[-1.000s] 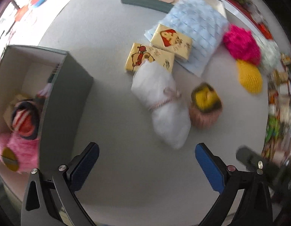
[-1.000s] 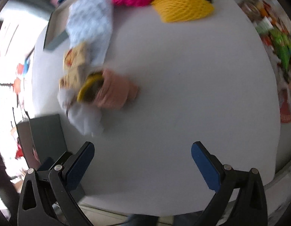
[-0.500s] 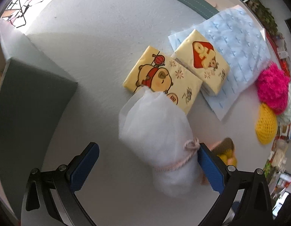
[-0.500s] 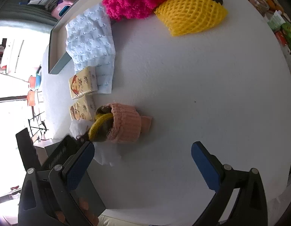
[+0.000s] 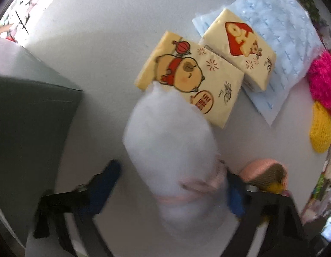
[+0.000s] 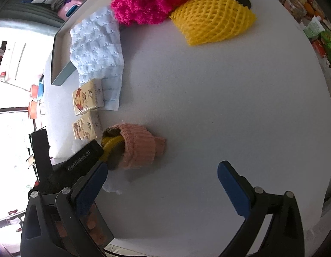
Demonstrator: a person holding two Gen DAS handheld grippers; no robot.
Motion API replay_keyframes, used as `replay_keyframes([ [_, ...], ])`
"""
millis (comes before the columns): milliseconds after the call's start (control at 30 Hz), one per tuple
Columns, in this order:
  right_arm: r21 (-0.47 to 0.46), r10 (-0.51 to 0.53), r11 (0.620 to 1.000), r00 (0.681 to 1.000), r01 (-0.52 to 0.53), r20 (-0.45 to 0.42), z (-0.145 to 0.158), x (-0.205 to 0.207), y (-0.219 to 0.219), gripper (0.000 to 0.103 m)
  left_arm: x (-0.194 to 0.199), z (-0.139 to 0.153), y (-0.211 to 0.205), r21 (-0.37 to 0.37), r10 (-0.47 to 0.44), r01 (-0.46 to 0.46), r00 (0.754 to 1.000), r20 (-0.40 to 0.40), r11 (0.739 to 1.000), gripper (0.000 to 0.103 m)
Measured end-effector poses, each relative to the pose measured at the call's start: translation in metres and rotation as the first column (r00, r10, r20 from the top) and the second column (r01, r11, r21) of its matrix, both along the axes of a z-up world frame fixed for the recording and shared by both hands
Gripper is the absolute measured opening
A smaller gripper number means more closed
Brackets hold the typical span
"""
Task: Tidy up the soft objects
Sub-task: 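Grasp the white tied gauze bundle with the left tool while the right tool grasps a yellow packet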
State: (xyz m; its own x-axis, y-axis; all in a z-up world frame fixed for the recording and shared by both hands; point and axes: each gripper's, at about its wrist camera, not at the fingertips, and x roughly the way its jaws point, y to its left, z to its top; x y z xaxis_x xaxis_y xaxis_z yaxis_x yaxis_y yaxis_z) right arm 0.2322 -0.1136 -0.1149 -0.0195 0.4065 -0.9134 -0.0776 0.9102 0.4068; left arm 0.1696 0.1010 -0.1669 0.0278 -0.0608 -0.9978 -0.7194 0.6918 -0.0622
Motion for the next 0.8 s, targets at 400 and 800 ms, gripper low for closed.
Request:
replay_keyframes([
  [400,-0.038,0.137,0.990,0.989,-0.135,0.053,0.008,0.022,0.072,0.103,-0.053,0.010,-0.020,0.058,-0.239,0.237,0.970,0.034,0.970,0.039],
  [800,-0.136,0.163,0.980,0.981,-0.148,0.108,-0.019,0.059,0.189,0.103,-0.079,0.003,-0.007,0.063,-0.317,0.315,0.948,0.022,0.947,0.040],
])
